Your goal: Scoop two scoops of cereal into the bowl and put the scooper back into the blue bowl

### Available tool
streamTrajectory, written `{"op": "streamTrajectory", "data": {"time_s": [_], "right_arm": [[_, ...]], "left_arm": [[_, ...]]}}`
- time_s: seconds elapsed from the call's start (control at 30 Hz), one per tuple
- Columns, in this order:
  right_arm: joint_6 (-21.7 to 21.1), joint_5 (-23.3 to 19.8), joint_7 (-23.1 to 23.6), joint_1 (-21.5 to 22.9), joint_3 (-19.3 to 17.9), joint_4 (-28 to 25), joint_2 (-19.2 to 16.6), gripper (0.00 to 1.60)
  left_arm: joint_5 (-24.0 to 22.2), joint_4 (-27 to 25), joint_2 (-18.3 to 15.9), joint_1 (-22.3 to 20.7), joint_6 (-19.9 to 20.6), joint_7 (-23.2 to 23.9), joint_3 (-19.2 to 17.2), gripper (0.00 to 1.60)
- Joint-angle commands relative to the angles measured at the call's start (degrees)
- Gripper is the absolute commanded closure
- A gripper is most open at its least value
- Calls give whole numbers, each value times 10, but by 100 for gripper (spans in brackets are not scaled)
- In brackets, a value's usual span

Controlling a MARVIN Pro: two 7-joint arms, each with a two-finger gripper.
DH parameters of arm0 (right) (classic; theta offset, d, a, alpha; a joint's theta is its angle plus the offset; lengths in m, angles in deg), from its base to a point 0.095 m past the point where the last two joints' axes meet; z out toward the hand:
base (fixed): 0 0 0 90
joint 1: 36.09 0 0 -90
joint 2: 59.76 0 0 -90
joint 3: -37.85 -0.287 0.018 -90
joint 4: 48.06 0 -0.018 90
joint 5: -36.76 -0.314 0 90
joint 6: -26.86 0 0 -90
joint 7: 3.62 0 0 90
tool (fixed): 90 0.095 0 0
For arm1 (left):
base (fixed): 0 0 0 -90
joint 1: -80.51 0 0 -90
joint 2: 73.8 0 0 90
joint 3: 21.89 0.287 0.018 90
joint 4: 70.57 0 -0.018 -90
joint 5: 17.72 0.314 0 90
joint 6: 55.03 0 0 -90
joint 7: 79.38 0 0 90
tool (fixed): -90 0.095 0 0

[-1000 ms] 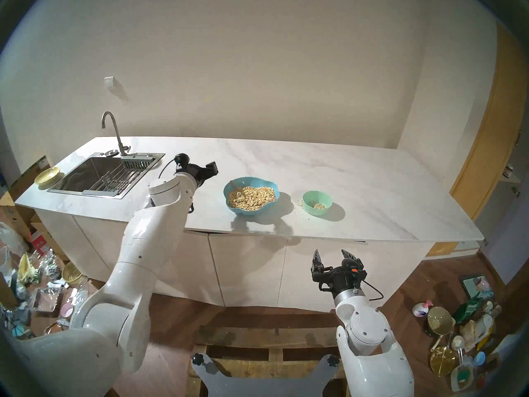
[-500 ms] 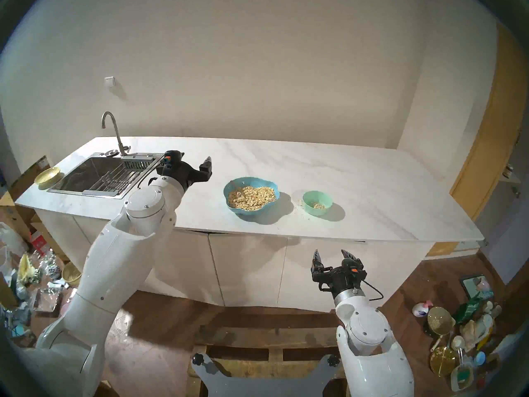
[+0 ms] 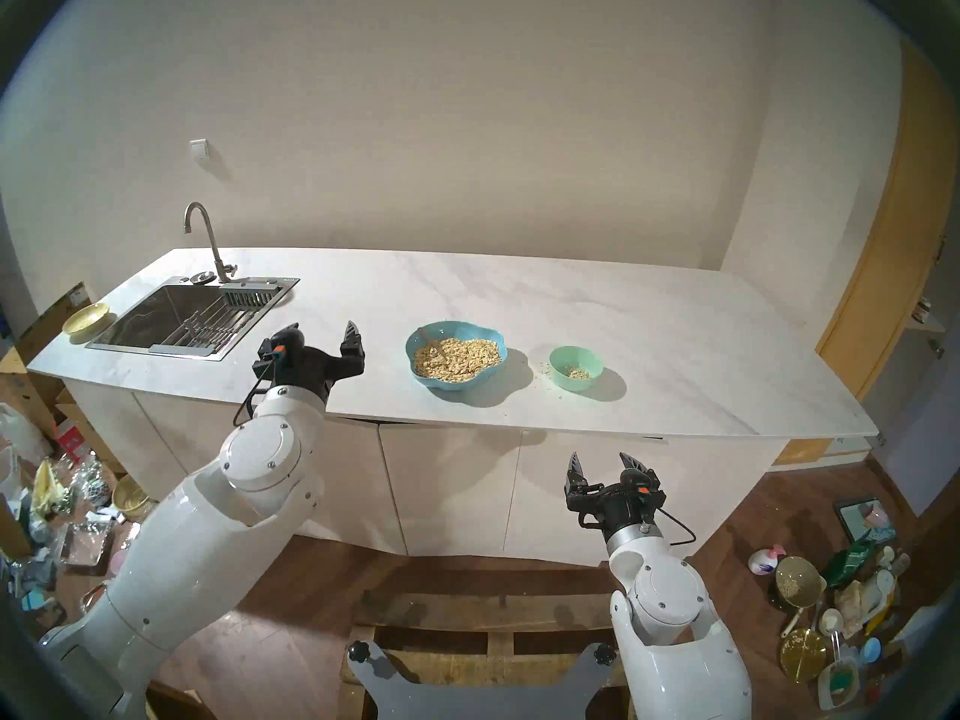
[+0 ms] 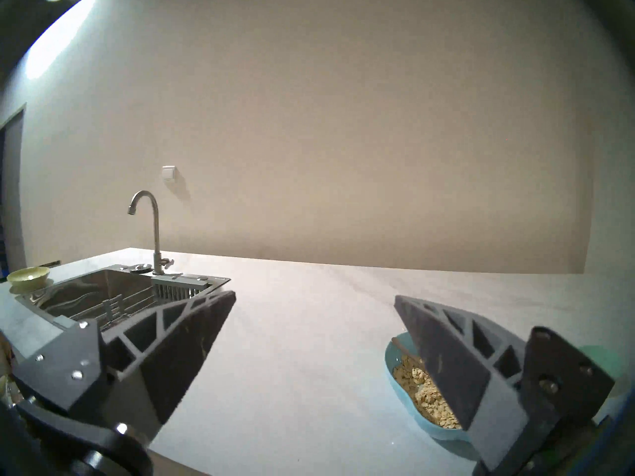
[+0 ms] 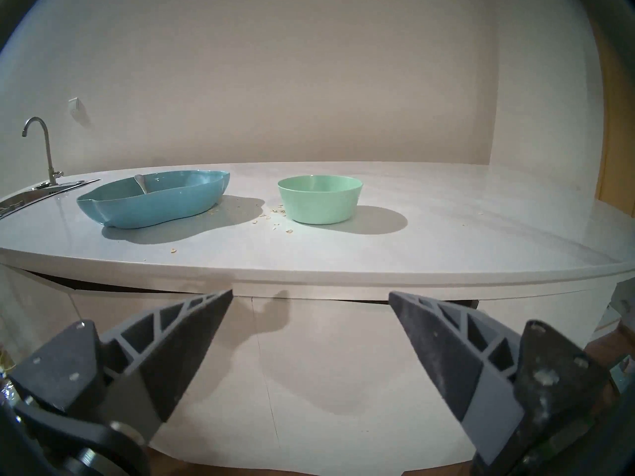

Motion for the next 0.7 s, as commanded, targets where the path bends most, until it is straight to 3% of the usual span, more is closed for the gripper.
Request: {"op": "streamTrajectory", "data": {"time_s": [0.0,0.67], "right_arm": [[2,0,-1,3,0,-16,1,0],[3,0,-1,3,0,-16,1,0]], "left_arm": [[0,-8,-8,5,-8,15,0,0],[-2,-8,-11,5,-9,15,1,0]]}}
